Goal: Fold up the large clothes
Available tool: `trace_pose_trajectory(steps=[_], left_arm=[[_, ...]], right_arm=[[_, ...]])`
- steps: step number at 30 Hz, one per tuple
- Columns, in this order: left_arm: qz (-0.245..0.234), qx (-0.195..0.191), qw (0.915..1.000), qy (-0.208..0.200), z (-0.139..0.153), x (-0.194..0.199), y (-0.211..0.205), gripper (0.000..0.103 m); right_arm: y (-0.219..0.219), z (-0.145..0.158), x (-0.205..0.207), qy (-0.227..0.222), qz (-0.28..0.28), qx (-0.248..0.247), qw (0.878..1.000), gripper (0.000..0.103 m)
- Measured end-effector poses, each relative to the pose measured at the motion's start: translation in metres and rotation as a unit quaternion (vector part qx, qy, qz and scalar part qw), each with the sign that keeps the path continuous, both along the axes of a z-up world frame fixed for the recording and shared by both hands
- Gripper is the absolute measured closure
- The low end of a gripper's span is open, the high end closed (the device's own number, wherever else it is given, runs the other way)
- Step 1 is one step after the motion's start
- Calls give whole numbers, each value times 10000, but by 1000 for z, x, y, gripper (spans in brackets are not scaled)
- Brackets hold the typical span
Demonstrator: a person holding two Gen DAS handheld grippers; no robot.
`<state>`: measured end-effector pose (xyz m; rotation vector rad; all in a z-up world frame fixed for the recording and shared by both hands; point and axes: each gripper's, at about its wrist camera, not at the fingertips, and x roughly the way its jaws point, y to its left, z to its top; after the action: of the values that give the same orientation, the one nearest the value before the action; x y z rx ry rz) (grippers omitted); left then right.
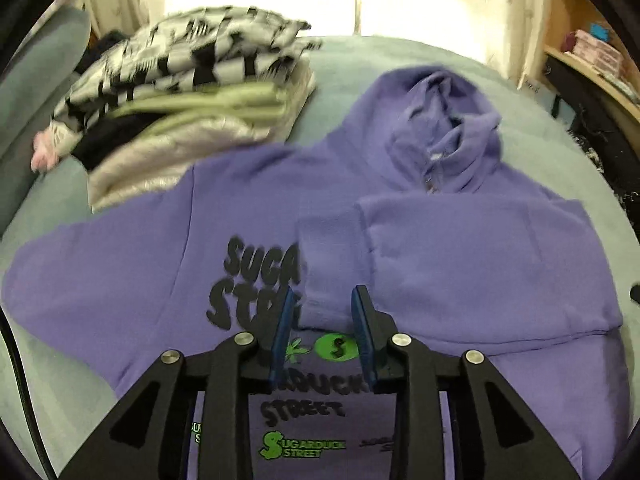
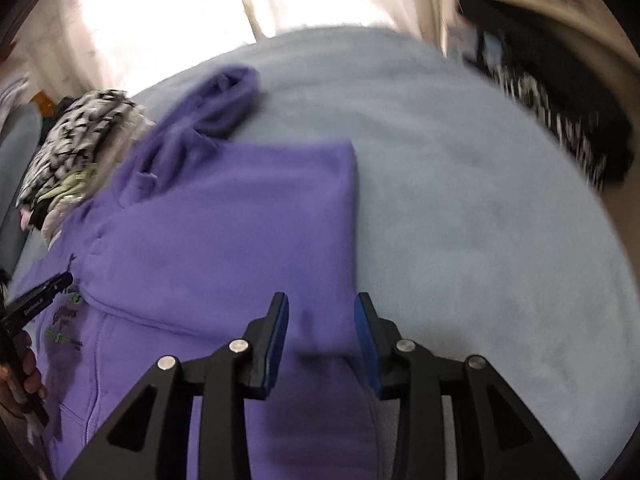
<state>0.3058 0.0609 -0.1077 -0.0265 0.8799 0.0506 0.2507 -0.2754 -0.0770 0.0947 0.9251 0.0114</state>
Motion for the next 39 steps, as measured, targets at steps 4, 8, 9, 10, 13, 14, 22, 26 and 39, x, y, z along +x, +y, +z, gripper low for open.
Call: trace_pose_trajectory(steps=[4,8,9,10,13,14,22,26,39], left_arm=[[-222,-405,9988,135,8,9,-23,73],[-250,-781,9959,389,-4,31,-48,73],[-247,-750,9960,406,-9,33,-53,73],[-242,-686,9962,480,-16,38,-58,73],[-239,-561,9964,589,-37,48,-64,73],[-281,-519,9970,492,-38,48,-64,71],[-234,-857,9950,460,-37,51,-37,70],[-188,-656,9965,491,-31,44,-41,70],[-330,-478,9983,29,34,-29,-53,64]], right_arm=[[36,20,10,-322,483,126,9982,51],[78,10,34,-247,936,583,9936,51],[88,3,41,-207,980,631,9930,51],[96,-4,48,-122,1033,723,9919,51],[107,-31,67,183,993,900,9908,51],[107,-40,73,284,927,841,9917,51],[47,-49,80,97,139,356,9992,60],[8,-43,74,124,-309,629,9975,60],[20,6,1,176,-298,883,9955,58]])
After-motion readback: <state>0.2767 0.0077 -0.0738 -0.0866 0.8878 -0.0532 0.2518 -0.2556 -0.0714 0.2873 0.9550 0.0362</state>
